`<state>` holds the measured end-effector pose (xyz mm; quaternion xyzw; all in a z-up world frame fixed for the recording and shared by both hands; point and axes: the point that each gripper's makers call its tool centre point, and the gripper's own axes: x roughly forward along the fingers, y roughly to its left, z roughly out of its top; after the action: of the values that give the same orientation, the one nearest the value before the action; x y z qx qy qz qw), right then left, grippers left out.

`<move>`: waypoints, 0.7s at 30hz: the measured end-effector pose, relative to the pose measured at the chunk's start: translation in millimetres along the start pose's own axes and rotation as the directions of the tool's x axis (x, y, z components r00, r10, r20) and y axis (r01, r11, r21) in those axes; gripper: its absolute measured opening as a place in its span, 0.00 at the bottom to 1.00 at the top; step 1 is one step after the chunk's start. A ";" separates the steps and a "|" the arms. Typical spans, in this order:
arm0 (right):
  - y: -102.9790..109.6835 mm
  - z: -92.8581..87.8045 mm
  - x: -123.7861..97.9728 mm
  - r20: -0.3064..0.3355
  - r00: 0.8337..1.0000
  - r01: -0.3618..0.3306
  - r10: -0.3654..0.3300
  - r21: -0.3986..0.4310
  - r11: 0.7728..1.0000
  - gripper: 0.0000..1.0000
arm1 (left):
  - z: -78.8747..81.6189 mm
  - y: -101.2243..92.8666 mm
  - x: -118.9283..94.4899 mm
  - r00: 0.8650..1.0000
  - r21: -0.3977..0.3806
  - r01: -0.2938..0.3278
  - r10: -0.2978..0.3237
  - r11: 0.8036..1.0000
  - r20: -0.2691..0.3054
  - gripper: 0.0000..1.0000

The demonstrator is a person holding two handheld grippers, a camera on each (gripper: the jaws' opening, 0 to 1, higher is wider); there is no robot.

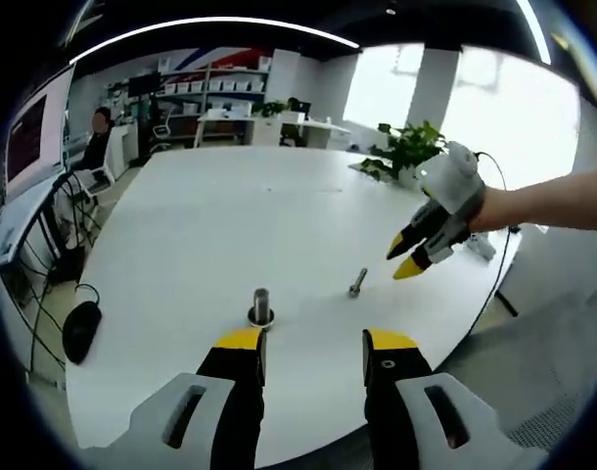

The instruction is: Place the washer onto the threaded stud by aligning its center hole with the stud, sliding it down to the base, and recovering from edge contact or off-axis alignment until the washer reaches the visible bottom stop.

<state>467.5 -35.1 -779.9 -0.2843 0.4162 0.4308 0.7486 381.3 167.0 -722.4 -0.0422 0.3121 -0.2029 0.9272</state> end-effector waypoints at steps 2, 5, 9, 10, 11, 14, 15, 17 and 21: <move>-3.3 -0.6 -17.4 0.069 0.997 0.035 -0.039 0.051 0.998 0.26 | 2.6 -1.1 -0.5 1.000 -0.003 0.004 -0.004 1.000 0.012 0.38; -5.1 -4.5 -40.7 0.155 0.984 0.069 -0.091 0.140 0.988 0.26 | 6.0 -0.8 -1.8 1.000 0.001 -0.001 0.001 1.000 0.027 0.38; -7.6 -9.5 -78.2 0.274 0.940 0.141 -0.205 0.235 0.962 0.26 | 14.3 -3.6 -4.7 0.998 0.017 -0.001 0.000 1.000 0.062 0.39; -7.1 -10.5 -85.6 0.298 0.928 0.149 -0.224 0.254 0.956 0.26 | 16.3 -4.7 -5.0 0.998 0.022 0.001 -0.002 1.000 0.070 0.39; -6.5 -12.8 -96.7 0.327 0.909 0.162 -0.257 0.290 0.943 0.26 | 19.1 -6.2 -6.0 0.997 0.031 0.000 -0.003 1.000 0.082 0.39; -2.1 -18.9 -118.3 0.381 0.868 0.185 -0.318 0.346 0.920 0.26 | 24.1 -9.1 -8.1 0.995 0.049 0.001 -0.006 0.999 0.103 0.39; 0.6 -20.4 -126.2 0.406 0.849 0.193 -0.338 0.356 0.914 0.26 | 26.5 -10.2 -9.1 0.993 0.053 0.003 -0.009 0.999 0.114 0.39; 0.7 -24.3 -136.5 0.421 0.823 0.222 -0.381 0.380 0.898 0.26 | 30.5 -11.8 -10.5 0.991 0.059 0.007 -0.015 0.998 0.131 0.39; 7.3 -27.6 -156.8 0.475 0.758 0.189 -0.446 0.494 0.849 0.27 | 39.5 -15.0 -15.0 0.985 0.062 0.012 -0.023 0.998 0.171 0.39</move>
<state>406.3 -117.3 -657.9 -0.0426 0.1972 0.2599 0.9443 388.7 157.3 -679.3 -0.0341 0.2242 -0.2161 0.9497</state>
